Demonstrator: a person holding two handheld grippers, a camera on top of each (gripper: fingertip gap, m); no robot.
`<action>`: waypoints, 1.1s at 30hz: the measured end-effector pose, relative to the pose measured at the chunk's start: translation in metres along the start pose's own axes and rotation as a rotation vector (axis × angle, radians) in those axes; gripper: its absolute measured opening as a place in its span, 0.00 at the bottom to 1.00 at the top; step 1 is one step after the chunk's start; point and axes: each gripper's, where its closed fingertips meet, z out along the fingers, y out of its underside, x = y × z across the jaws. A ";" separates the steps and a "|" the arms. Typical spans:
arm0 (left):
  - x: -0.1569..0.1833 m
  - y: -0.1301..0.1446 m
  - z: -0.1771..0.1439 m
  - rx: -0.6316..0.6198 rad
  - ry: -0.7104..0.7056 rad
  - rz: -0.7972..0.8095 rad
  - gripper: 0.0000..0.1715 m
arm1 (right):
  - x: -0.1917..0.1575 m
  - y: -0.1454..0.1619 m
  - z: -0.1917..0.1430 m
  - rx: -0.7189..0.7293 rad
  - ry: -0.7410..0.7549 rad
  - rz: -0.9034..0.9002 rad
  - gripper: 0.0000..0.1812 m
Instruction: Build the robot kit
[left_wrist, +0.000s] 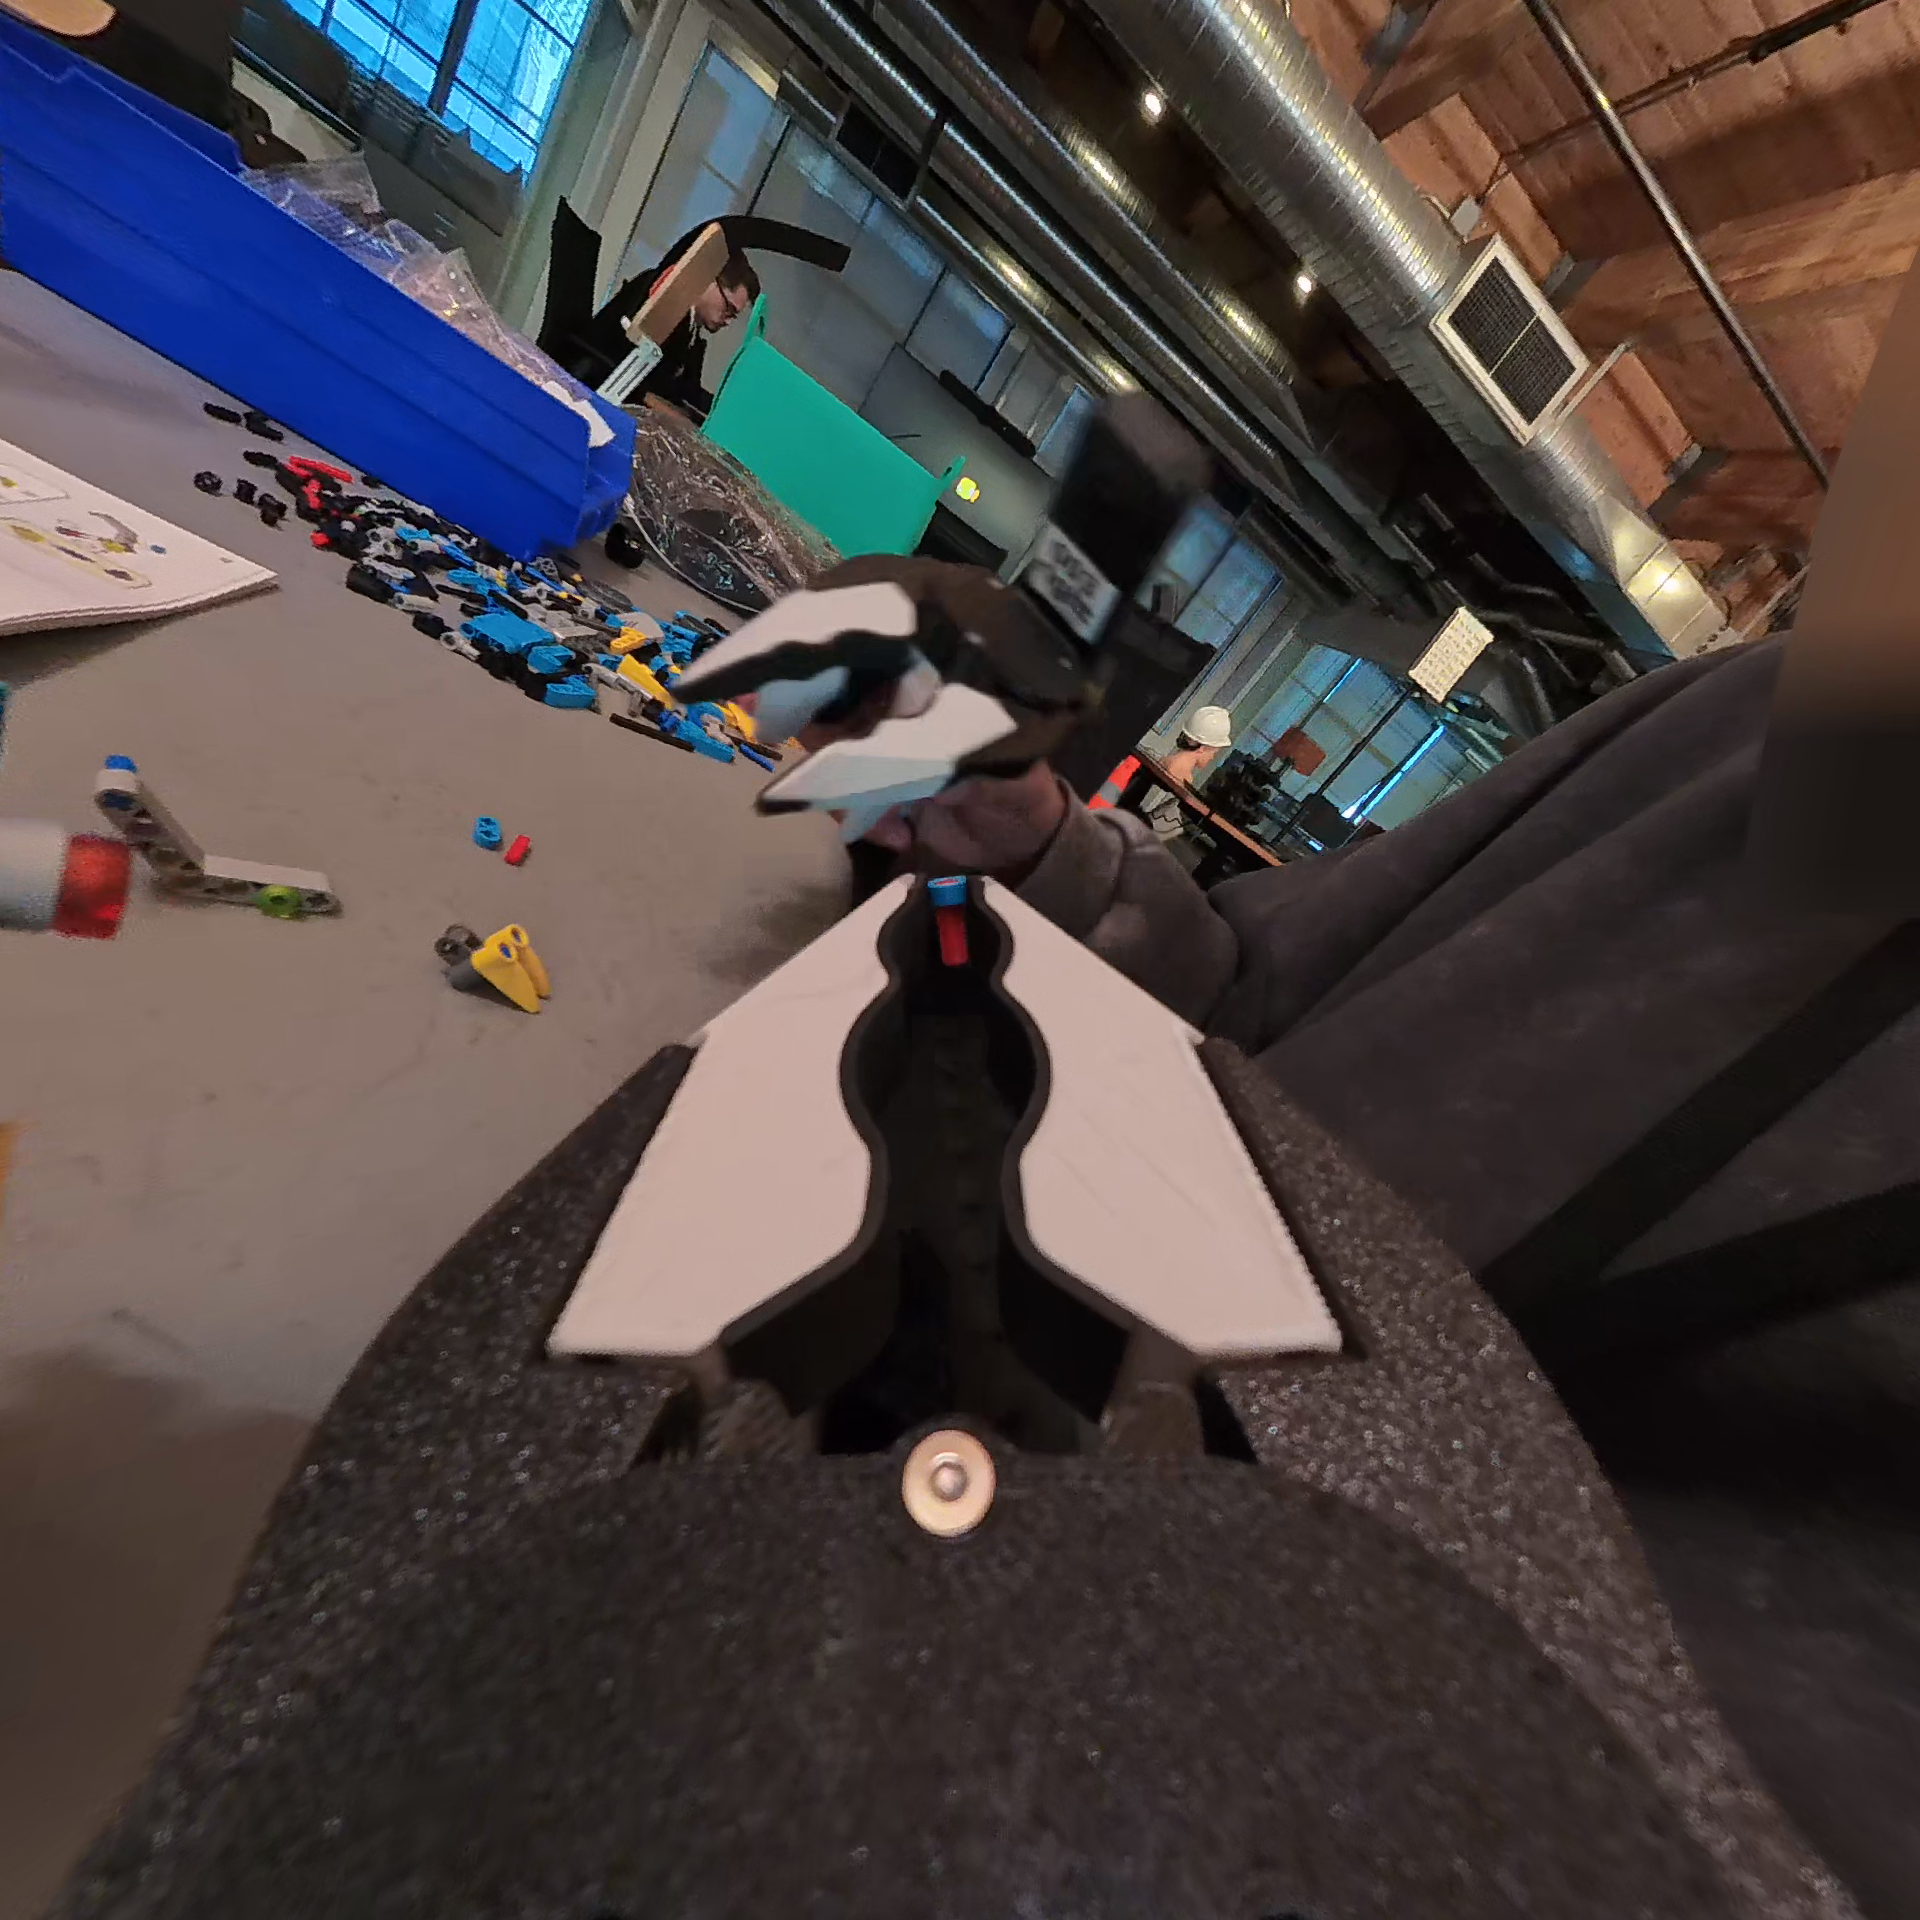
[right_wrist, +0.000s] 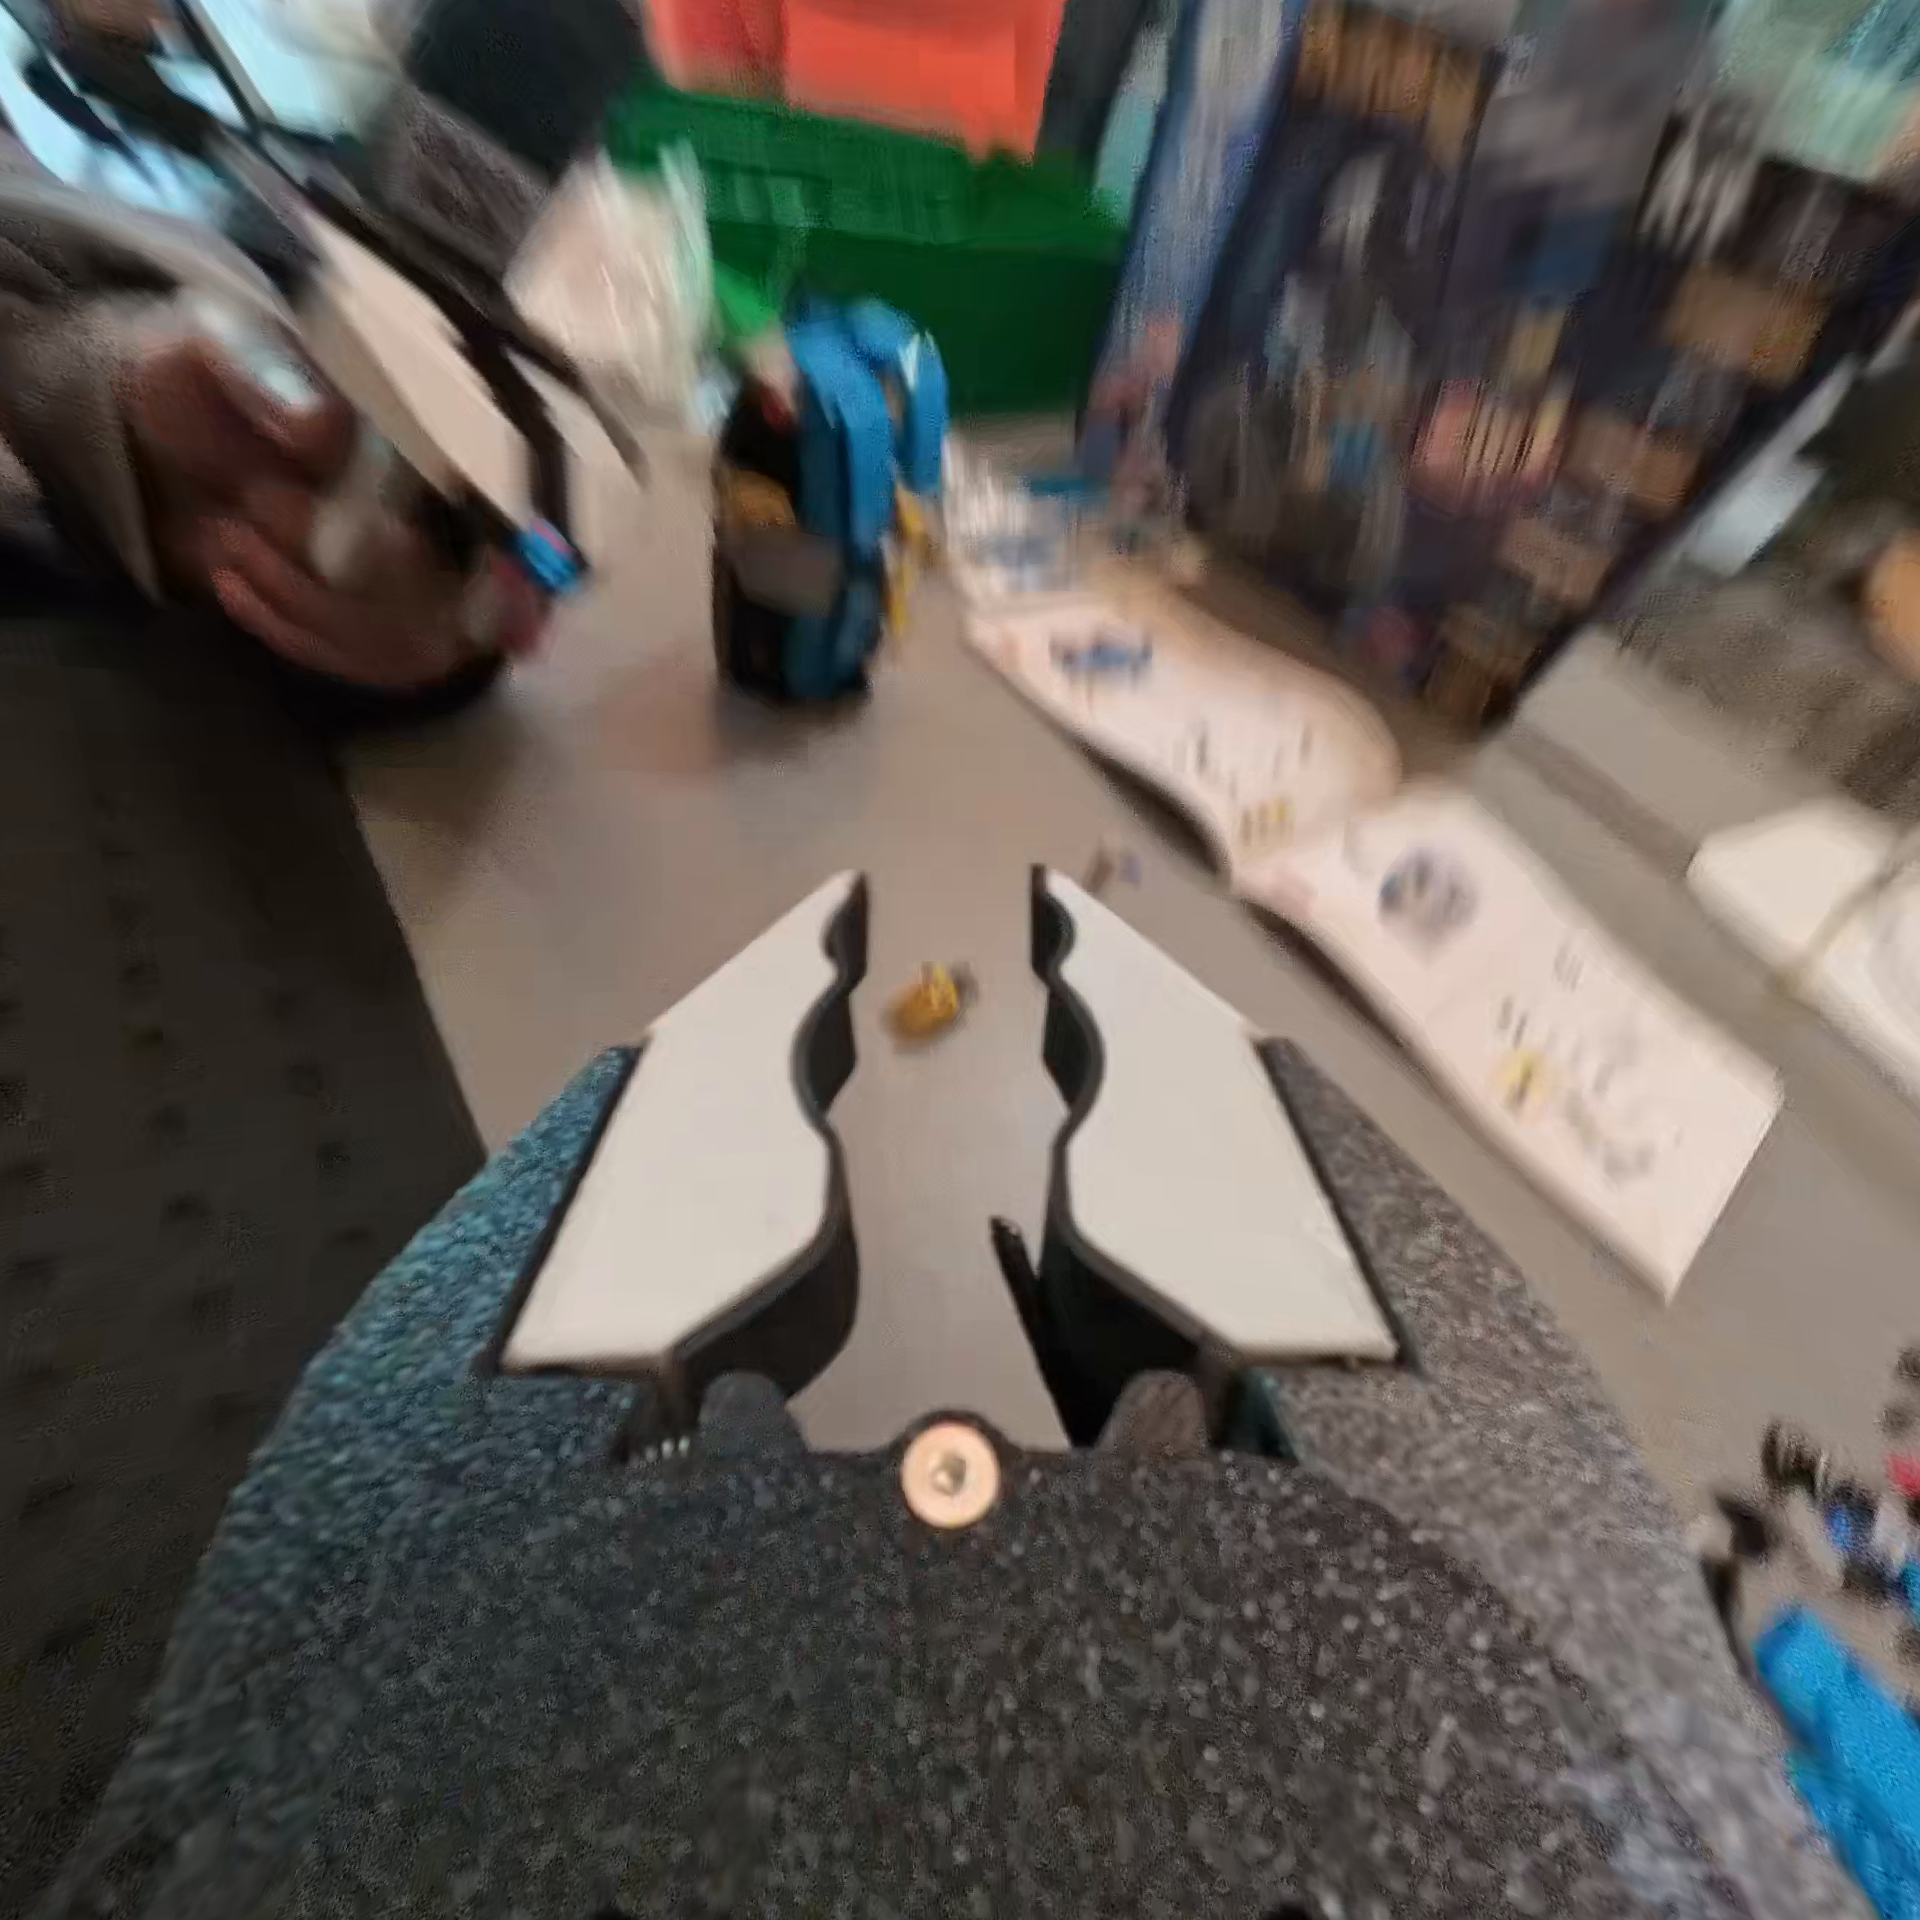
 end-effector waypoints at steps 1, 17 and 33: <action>0.000 0.000 0.000 0.002 0.002 -0.005 0.03 | 0.012 0.023 -0.001 -0.125 -0.007 0.069 0.22; 0.001 -0.011 -0.006 0.073 0.041 -0.044 0.03 | -0.076 -0.055 0.025 0.180 -0.333 -0.111 0.01; 0.006 -0.011 -0.005 0.079 0.047 -0.007 0.04 | -0.083 -0.063 0.035 0.195 -0.232 -0.164 0.10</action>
